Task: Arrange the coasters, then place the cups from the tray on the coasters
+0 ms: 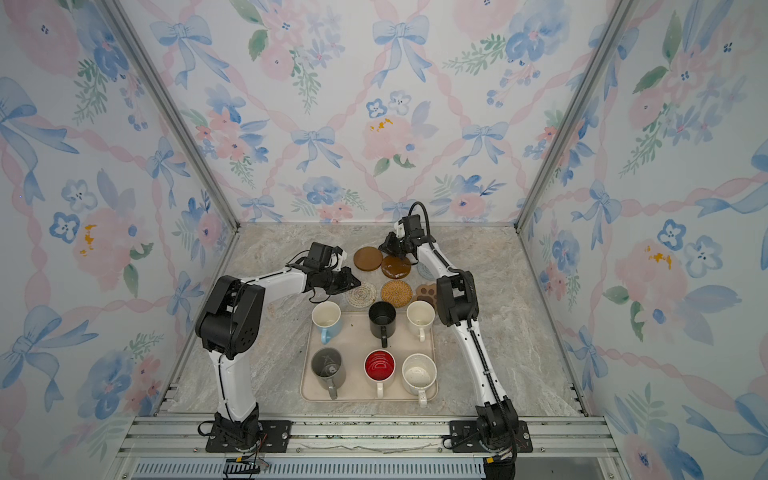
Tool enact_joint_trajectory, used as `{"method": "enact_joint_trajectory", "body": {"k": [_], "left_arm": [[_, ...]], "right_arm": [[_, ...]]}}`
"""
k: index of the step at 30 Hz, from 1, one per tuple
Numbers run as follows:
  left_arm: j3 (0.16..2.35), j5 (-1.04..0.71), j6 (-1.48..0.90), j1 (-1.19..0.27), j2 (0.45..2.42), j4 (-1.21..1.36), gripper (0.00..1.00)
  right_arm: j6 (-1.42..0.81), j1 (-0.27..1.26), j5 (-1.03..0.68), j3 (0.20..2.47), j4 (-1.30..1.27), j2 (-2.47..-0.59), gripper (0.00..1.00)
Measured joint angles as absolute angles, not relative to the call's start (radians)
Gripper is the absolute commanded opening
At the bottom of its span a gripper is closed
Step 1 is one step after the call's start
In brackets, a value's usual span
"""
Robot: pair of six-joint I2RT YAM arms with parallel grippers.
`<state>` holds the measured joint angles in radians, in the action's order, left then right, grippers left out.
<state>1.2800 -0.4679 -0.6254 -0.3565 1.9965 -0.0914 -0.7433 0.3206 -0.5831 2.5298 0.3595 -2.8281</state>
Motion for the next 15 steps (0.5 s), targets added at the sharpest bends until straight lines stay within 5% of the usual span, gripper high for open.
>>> {"method": "enact_joint_trajectory", "body": {"k": [15], "left_arm": [[1.187, -0.448, -0.668, -0.281, 1.898, 0.003, 0.13]], "right_arm": [[-0.612, 0.329, -0.662, 2.445, 0.416, -2.778, 0.0]]}}
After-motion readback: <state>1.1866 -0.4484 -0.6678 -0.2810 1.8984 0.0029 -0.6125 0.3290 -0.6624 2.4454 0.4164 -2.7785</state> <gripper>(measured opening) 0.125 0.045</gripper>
